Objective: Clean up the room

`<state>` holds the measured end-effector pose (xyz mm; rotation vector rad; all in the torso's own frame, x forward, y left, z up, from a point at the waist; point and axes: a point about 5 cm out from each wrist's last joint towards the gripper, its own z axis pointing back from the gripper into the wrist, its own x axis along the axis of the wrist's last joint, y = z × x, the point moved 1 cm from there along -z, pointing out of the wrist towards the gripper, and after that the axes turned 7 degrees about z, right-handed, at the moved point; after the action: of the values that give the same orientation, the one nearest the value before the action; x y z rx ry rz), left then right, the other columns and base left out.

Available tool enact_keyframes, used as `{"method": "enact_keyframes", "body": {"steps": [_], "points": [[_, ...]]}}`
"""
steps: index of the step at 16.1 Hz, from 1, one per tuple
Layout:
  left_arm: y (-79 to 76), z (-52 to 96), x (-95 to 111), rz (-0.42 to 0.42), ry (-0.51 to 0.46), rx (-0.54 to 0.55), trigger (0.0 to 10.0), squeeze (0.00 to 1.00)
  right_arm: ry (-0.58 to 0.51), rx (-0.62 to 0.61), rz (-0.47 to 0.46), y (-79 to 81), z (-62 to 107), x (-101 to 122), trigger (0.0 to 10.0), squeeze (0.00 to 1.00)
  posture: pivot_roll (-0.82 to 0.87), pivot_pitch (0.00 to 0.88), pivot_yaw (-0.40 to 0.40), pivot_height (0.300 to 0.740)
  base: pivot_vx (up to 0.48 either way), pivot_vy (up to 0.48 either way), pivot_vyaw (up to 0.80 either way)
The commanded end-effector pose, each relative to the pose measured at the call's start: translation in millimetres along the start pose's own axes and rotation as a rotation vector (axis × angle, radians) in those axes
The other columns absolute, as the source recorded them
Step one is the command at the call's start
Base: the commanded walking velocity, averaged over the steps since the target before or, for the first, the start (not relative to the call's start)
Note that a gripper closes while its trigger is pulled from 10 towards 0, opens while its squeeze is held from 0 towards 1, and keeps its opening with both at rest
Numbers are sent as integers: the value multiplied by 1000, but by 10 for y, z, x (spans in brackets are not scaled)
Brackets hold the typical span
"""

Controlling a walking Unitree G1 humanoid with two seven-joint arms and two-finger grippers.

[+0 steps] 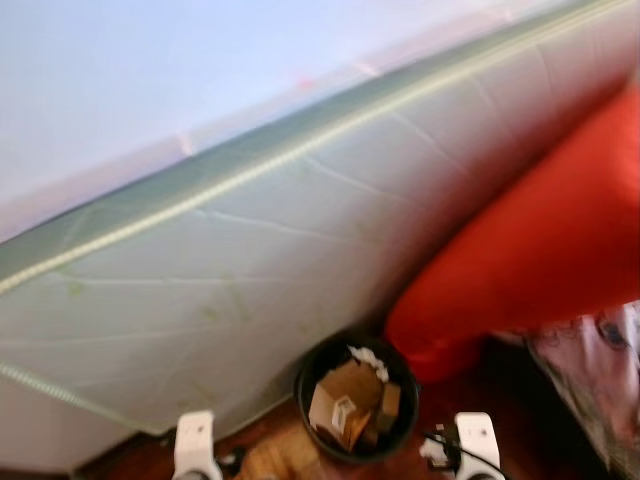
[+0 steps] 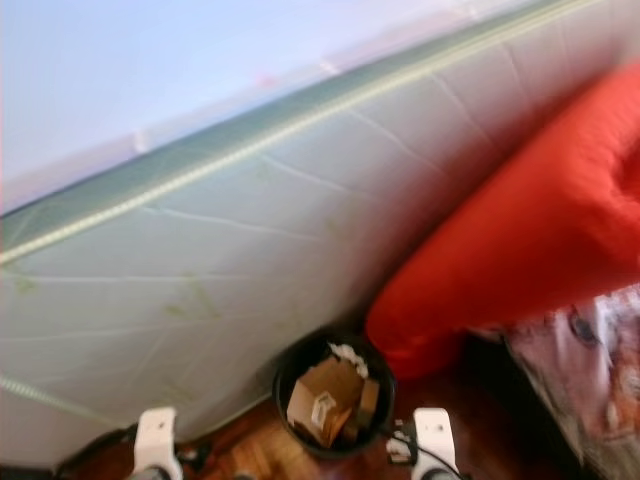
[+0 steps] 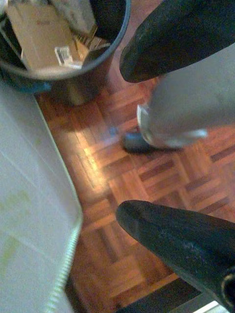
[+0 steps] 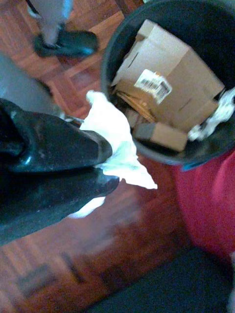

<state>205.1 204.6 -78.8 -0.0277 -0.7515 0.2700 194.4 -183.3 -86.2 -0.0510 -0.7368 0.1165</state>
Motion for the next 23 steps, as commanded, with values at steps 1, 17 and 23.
{"method": "enact_keyframes", "body": {"steps": [1,17,23], "points": [[125,43,-122,-9,44,35,10000,0,0,36,-24,132,-3,-10,10000,0,-20,193,-8,740,0,0,0],[126,44,-119,-8,39,37,10000,0,-34,93,31,187,-22,80,10000,0,-22,199,-9,740,0,0,307],[133,44,-113,-13,38,39,10000,0,-84,72,14,150,-39,190,10000,0,-26,198,-8,740,0,0,0]]}}
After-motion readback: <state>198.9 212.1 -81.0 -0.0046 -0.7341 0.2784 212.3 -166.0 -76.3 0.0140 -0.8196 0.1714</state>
